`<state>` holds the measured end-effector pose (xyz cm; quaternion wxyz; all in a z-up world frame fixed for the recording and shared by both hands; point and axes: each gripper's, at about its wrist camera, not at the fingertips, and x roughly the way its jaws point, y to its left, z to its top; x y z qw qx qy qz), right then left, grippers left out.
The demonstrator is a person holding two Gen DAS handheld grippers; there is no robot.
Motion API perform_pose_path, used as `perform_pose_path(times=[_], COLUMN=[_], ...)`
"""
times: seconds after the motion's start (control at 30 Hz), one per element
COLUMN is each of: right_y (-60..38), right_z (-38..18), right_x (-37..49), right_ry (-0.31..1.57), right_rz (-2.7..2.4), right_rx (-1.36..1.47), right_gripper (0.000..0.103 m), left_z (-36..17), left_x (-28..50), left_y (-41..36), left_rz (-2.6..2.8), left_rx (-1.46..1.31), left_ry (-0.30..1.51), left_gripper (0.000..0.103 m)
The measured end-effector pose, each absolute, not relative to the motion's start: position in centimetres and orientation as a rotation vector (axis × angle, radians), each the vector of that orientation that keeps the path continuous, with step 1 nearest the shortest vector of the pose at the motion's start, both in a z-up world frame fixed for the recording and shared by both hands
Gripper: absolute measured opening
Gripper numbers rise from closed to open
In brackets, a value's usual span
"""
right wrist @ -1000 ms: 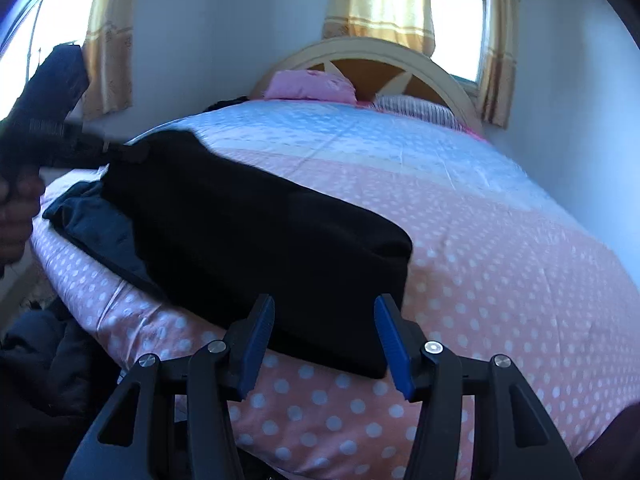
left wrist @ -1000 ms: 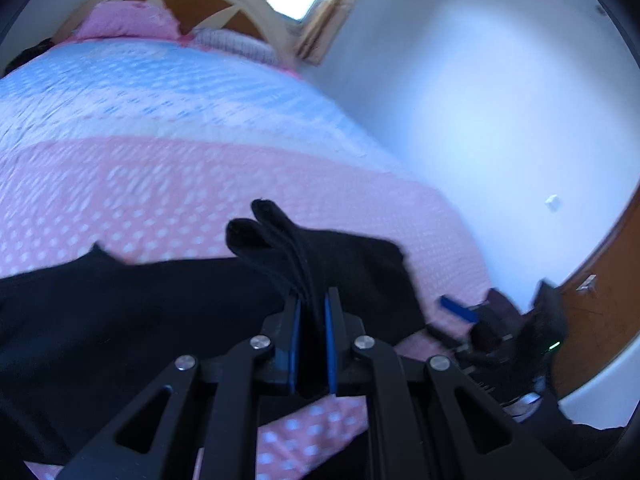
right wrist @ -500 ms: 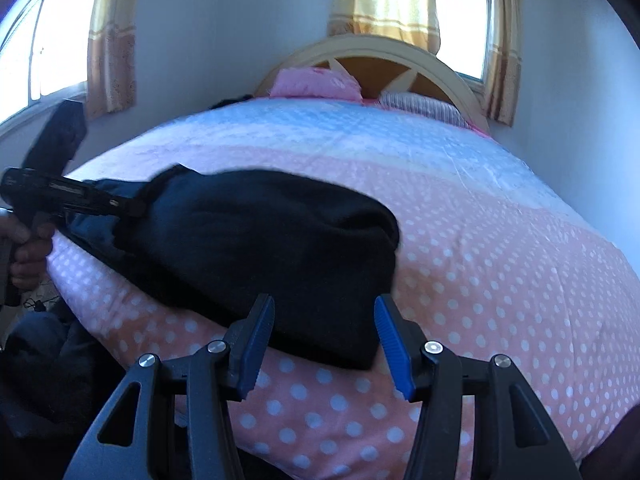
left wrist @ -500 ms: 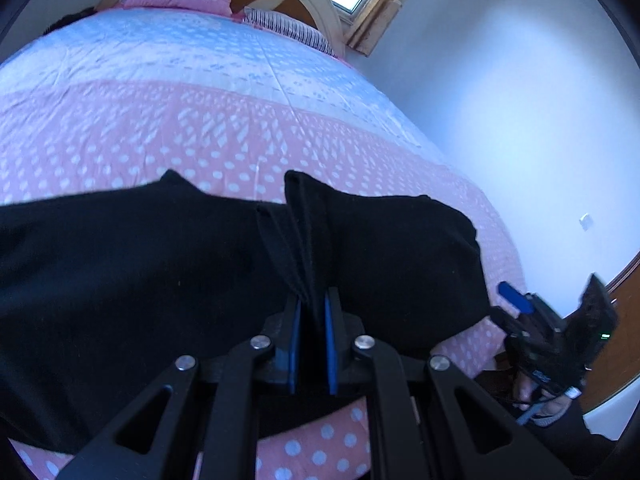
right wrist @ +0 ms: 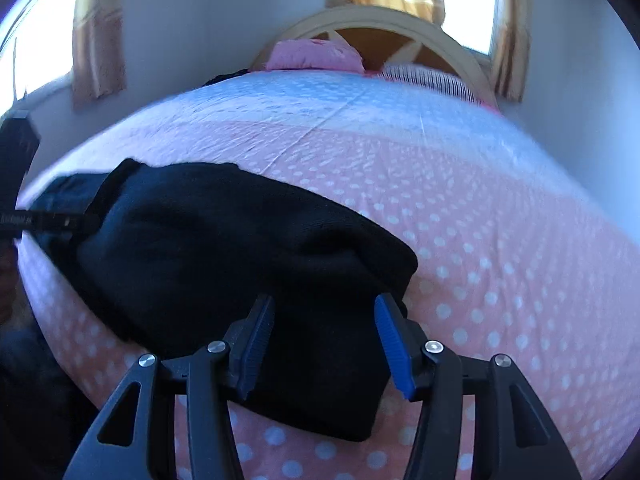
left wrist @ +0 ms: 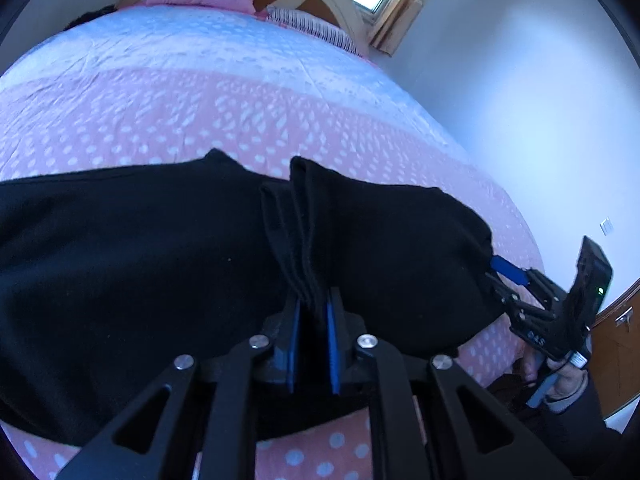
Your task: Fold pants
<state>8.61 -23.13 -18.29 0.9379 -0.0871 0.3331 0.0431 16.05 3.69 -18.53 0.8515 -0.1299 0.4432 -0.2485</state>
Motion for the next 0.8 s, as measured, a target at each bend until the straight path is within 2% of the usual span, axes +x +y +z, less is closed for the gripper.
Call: perform_pose_path(times=[0.2,0.37,0.5,0.63,0.8], right_y=[-21.4,-17.6,-14.8,-12.5,-13.4], right_z=[-15.7,-13.8,-14.5,-19.0,-18.0], right_x=[8.0,9.3,10.7,13.3,12.9], right_ry=[0.638,0.587,0.597,0.766,0.741], right_rz=[0.124,0.224,0.317,0.355,0.380], right_rx=[-0.175,-0.173,-0.162,-0.191,-0.143], right_gripper=[0.054,0.054,0.054,0.055,0.056], left_z=[-15.7,-14.2,-15.1,-18.5,-18.0], left_x=[16.0,15.5,15.9,17.5,16.6], left_y=[5.7,5.5,3.9,3.0,4.3], left_rz=[-0.466,-0.477,-0.500,-0.428,-0.431], left_rx=[-0.290,-0.286,-0.280,-0.217,-0.228], left_ry=[0.829,0.761,0.784,0.928,0.904], left_gripper=[0.024,0.044,0.044,0.045,0.046])
